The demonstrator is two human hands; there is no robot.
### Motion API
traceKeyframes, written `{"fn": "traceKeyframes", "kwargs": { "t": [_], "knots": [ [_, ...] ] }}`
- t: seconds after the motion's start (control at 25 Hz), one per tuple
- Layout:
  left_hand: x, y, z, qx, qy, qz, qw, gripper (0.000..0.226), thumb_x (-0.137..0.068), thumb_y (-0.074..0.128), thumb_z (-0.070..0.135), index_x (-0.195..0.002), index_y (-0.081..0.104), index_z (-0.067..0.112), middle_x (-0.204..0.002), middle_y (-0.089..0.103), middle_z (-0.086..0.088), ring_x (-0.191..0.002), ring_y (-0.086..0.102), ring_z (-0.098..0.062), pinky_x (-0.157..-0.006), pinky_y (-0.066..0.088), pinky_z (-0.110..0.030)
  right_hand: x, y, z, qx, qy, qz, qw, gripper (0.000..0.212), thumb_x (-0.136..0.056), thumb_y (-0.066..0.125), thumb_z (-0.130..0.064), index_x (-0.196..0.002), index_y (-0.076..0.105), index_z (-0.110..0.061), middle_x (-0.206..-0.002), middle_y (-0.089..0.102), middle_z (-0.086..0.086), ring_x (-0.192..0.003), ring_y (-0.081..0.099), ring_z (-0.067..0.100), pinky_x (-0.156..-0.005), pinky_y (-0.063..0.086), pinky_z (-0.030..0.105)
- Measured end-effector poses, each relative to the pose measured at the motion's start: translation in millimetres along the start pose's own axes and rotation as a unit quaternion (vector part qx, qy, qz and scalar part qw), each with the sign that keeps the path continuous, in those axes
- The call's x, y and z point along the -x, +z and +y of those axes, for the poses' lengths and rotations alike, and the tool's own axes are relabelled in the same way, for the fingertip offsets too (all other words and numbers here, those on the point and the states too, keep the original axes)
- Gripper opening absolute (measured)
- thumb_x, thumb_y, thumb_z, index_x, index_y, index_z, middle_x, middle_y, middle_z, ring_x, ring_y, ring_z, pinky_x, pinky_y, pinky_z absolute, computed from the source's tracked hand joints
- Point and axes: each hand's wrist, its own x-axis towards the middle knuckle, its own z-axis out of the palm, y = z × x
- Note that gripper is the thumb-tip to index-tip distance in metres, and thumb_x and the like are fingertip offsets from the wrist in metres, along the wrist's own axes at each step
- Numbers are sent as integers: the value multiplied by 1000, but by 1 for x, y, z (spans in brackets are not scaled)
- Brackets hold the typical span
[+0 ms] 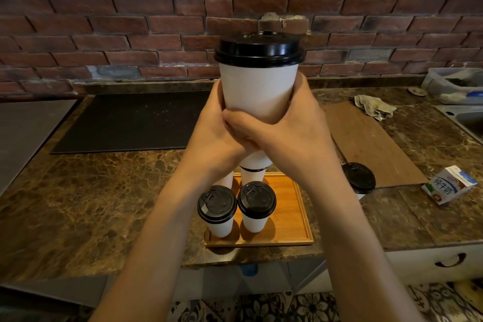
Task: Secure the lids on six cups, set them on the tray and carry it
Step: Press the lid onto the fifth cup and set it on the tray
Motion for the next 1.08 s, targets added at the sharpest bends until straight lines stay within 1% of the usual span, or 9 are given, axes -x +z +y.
{"fn": "traceKeyframes", "kwargs": {
  "t": [0.2,0.32,0.44,0.56,0.64,0.76,0.88,0.96,1.08],
  "knots": [
    [-2,-2,-1,-9,-1,-16,1000,79,-62,81,-5,-115,41,37,-106,59,23,-99,59,14,-74,48,-6,-4,-6,0,-16,-4,-4,1000,86,-61,83,-52,-134,44,-27,-117,58,-15,-107,57,2,-86,56,34],
    [-5,-6,0,-29,-7,-32,999,80,-61,81,-3,-114,39,40,-97,60,38,-96,56,20,-69,46,-1,-7,-12,-1,-41,-5,-18,999,82,-61,85,-48,-131,48,-27,-116,59,-15,-106,58,1,-86,57,33],
    [-6,-8,0,-36,-14,-45,998,82,-59,83,0,-113,39,43,-94,58,44,-96,55,21,-68,45,0,-8,-17,1,-70,-8,-41,997,77,-64,87,-40,-130,50,-27,-117,61,-13,-107,60,3,-86,57,34],
    [-5,-8,4,-38,-19,-60,997,82,-52,88,21,-114,39,45,-98,58,44,-99,54,20,-70,44,1,-11,-22,5,-102,-9,-73,992,76,-66,88,-34,-131,51,-26,-117,63,-12,-108,61,4,-86,58,33],
    [-6,-10,5,-28,-29,-78,996,88,-48,90,25,-117,41,46,-107,60,34,-106,57,10,-75,48,-6,-12,-27,8,-116,-10,-96,989,75,-64,85,-35,-130,51,-25,-117,64,-11,-108,62,5,-87,58,32],
    [-5,-11,5,-10,-40,-96,995,80,-55,85,30,-122,43,43,-115,62,20,-109,60,-2,-78,52,-14,-13,-32,11,-124,-12,-128,984,67,-64,83,-34,-124,54,-28,-112,67,-12,-105,64,4,-82,56,23],
    [-4,-8,5,-17,-36,-90,995,83,-52,88,29,-120,44,44,-113,62,21,-108,60,0,-76,51,-12,-13,-34,14,-131,-9,-139,982,63,-65,83,-32,-121,54,-30,-110,68,-12,-103,64,2,-79,54,18],
    [-4,-7,4,-23,-32,-83,996,85,-49,90,30,-118,44,44,-110,62,26,-107,59,4,-75,49,-8,-13,-34,15,-131,-9,-144,981,64,-66,83,-30,-123,53,-30,-111,67,-11,-104,64,3,-81,54,19],
    [-5,-6,3,-25,-33,-69,997,79,-51,87,33,-116,44,45,-107,61,31,-106,58,7,-73,48,-5,-15,-35,14,-129,-5,-143,981,68,-66,82,-30,-127,52,-25,-114,66,-8,-105,64,5,-83,56,22]
  ]
}}
